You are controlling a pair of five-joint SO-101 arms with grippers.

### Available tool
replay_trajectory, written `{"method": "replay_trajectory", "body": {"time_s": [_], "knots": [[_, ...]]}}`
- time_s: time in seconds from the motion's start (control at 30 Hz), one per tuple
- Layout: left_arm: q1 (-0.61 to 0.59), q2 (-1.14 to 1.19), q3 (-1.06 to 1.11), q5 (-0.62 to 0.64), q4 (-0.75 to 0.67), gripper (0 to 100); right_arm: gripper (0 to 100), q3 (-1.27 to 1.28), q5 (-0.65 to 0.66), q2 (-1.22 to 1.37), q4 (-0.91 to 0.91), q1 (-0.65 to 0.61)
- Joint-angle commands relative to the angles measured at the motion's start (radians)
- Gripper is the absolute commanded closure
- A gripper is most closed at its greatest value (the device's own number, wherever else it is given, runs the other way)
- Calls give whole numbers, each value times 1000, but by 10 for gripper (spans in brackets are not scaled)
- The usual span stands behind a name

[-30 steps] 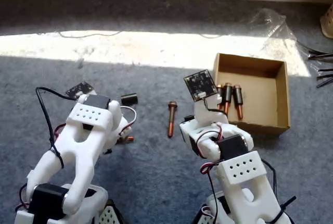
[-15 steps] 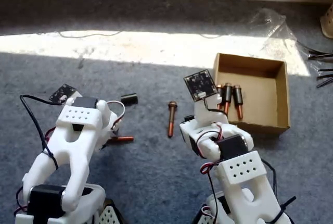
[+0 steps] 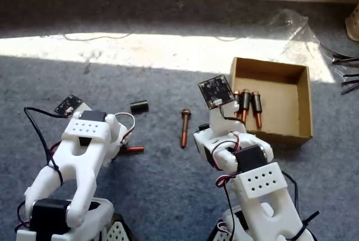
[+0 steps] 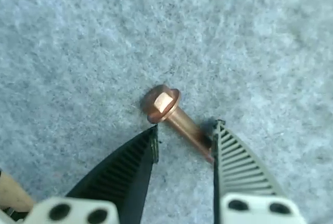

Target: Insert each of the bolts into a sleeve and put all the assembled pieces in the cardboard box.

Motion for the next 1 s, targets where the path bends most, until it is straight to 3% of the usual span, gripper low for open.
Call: {"method": "replay_trajectory", "body": {"time_s": [0.0,0.27,0.57,0.73,0.97], "knots": [[-10,-4,7,8,-57,832,993,-8,3,-25,-25,16],[-87,-4,8,44,-60,832,993,-8,5,-25,-25,16],[-85,-2,12,48,-60,834,993,-8,5,-25,-25,16],[-90,-2,10,44,-61,990,993,-8,5,-25,-25,16],[-85,-2,13,17,-84,990,993,-8,6,-25,-25,16]]}}
